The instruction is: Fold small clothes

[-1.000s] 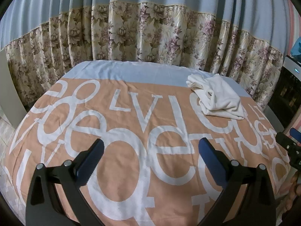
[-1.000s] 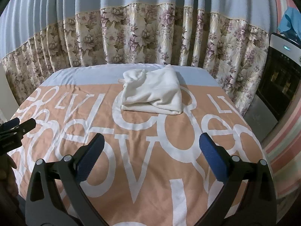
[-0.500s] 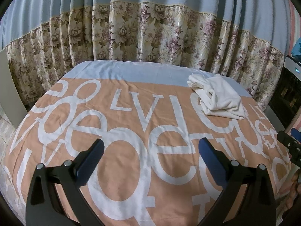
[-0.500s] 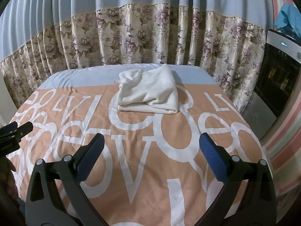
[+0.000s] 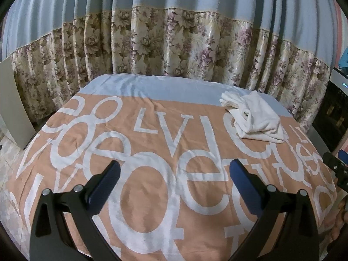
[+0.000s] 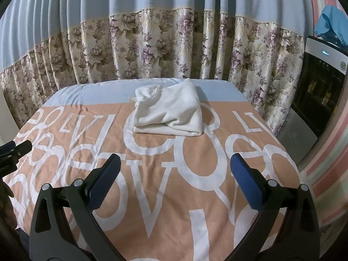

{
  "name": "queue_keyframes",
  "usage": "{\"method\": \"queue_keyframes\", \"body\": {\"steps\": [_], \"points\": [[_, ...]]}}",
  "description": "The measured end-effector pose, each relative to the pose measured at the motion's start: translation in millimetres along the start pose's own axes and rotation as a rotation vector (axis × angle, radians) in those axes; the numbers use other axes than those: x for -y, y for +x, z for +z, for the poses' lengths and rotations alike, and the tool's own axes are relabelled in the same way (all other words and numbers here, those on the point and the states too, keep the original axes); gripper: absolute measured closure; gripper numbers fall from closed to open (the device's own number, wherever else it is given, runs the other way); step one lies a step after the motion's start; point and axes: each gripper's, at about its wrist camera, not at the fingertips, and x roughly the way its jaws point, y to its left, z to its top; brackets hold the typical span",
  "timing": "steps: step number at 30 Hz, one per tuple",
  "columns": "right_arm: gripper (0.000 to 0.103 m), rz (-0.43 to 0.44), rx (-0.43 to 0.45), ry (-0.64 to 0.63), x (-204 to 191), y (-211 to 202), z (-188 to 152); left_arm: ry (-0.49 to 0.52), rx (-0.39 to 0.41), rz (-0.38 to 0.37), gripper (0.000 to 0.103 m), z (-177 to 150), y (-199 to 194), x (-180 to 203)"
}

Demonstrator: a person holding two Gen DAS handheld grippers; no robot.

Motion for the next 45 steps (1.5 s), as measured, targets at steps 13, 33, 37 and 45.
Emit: {"method": "queue_keyframes", "body": {"steps": [13, 33, 37, 45], "points": [[0.003, -0.008, -0.004, -0.006, -2.0, -0.5, -2.2, 0.010, -0.003, 0.002, 0.002, -1.4, -2.3, -3.9], [0.003, -0.010, -0.012, -0.022, -3.0, 4.5, -4.5, 0.051, 0.015, -0.014, 0.002, 6.3, -8.0, 13.8], [0.003, -0.008, -0.015, -0.023, -3.0, 5.4, -4.4, 0.044, 0.050, -0.022, 0.002, 8.2, -12.6, 12.7], [0.003, -0.007, -0.019, -0.024, -1.8, 6.7, -4.2, 0.061, 0.082, 0.015, 0.002, 8.3, -14.6, 13.3]]}}
